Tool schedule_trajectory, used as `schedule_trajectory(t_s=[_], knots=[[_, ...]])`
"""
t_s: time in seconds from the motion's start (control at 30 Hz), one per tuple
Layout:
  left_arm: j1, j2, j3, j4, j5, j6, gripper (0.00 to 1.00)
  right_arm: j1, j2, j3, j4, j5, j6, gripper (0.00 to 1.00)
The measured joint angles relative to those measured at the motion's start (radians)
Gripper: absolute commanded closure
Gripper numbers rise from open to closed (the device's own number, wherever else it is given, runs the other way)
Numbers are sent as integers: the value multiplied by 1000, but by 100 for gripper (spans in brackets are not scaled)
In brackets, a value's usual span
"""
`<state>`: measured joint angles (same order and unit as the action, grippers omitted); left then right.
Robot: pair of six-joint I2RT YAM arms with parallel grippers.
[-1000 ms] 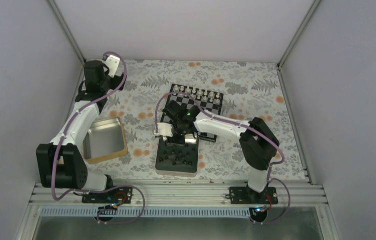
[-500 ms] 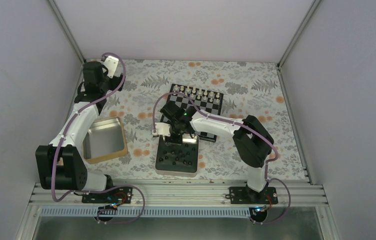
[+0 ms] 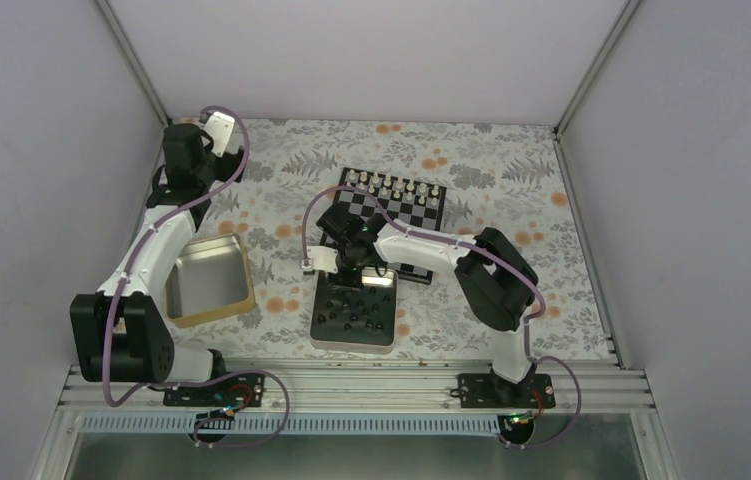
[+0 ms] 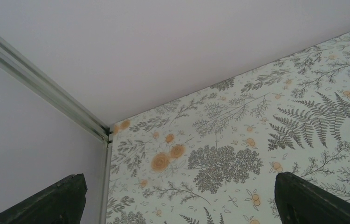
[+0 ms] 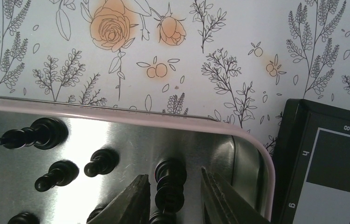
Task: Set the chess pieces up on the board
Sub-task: Pick up the chess piece from the storage box.
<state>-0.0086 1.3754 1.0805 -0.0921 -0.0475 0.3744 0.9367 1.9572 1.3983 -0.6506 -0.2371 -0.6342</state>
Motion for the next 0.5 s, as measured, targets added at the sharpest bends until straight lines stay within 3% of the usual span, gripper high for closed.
schedule_trajectory(t_s=[0.23,0.5], knots=[[0,-5,0,0,7,0,0,0,0,0,0,7,8,88],[0,-6,0,0,12,0,0,0,0,6,-10,2,11,94]])
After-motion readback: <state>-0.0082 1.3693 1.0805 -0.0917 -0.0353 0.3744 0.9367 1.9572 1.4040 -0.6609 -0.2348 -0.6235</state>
